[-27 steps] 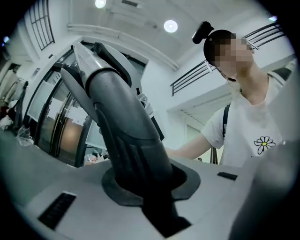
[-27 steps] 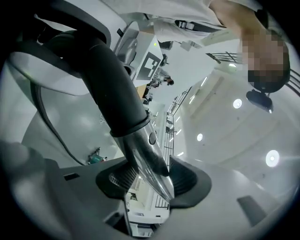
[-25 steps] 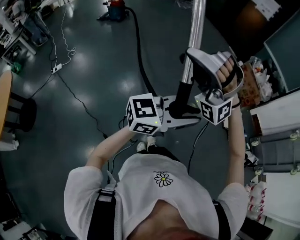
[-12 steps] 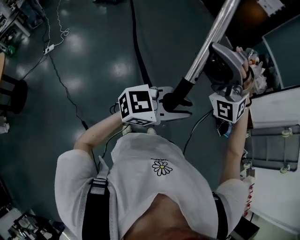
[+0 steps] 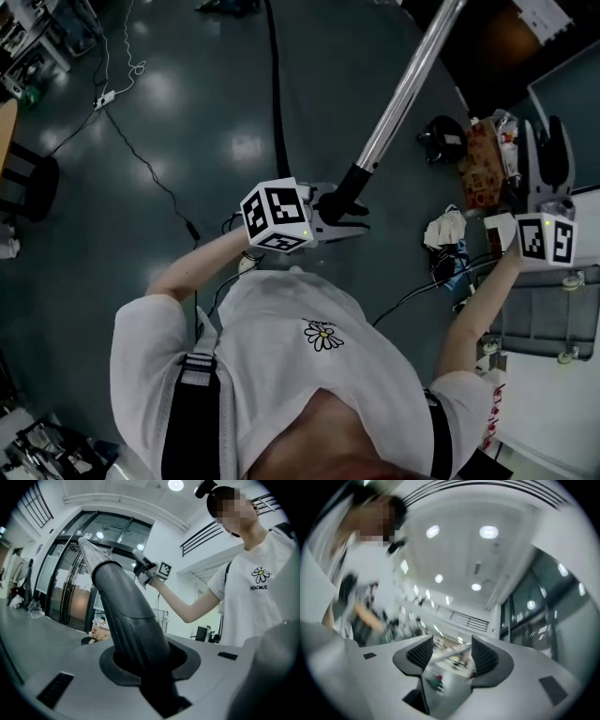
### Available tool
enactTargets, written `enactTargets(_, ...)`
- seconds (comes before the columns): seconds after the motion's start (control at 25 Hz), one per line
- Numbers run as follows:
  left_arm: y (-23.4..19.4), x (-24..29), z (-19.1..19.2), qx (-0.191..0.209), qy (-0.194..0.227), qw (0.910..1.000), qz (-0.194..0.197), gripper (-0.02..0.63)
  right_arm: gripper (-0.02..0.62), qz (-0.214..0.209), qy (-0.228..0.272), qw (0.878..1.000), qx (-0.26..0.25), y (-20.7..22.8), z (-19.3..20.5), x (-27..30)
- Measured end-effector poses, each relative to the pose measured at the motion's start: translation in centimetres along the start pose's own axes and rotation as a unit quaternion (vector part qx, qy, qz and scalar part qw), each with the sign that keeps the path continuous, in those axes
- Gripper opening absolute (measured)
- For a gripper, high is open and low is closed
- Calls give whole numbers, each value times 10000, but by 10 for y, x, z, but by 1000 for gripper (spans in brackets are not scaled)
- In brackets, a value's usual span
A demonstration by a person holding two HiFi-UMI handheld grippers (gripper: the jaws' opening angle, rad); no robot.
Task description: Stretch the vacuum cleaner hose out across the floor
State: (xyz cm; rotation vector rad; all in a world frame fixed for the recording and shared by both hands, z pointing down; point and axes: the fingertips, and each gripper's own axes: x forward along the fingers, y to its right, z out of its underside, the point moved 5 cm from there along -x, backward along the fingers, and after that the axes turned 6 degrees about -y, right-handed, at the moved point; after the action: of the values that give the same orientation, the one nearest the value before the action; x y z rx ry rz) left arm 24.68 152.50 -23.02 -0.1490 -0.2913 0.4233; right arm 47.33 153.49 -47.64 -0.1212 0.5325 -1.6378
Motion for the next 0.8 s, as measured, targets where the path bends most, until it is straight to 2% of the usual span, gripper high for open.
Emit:
enactTargets(0.04, -6, -3, 2, -44, 47, 9999, -80, 97, 265, -242, 510, 9924, 1095, 1, -10, -3)
enactTargets(0.08, -11, -6, 2, -91, 126, 9998, -112, 97, 264, -612, 932, 9733, 2007, -12, -12, 0)
enactTargets(0.12, -15, -8, 1, -129, 214, 9996, -103, 97, 264, -1031, 1139, 9515, 2666, -33, -7, 7)
enactTargets(0.16, -18, -9, -2, -155, 296, 9994, -64, 97, 264, -1463, 1094, 9351, 3037, -60, 2, 19)
enactTargets(0.2, -20, -10, -5, -172, 368, 9992, -10, 97, 264, -1856, 877, 9261, 3165, -88, 11, 32)
enactTargets(0.28, -23, -13, -10, -175, 447, 9988, 73, 97, 264, -2339, 385, 9225, 3046, -137, 27, 53)
enactTargets(0.4, -28, -20, -10, -105, 421, 9990, 54, 97, 262, -2472, -24, 9324, 2636, -177, 36, 69)
enactTargets(0.56, -35, -24, -7, -93, 422, 9991, 5, 97, 262, -2459, -441, 9420, 2243, -190, 39, 75)
enactTargets(0.8, -43, -25, -16, -263, 691, 9972, 108, 97, 261, -2492, -647, 9431, 2103, -202, 44, 78)
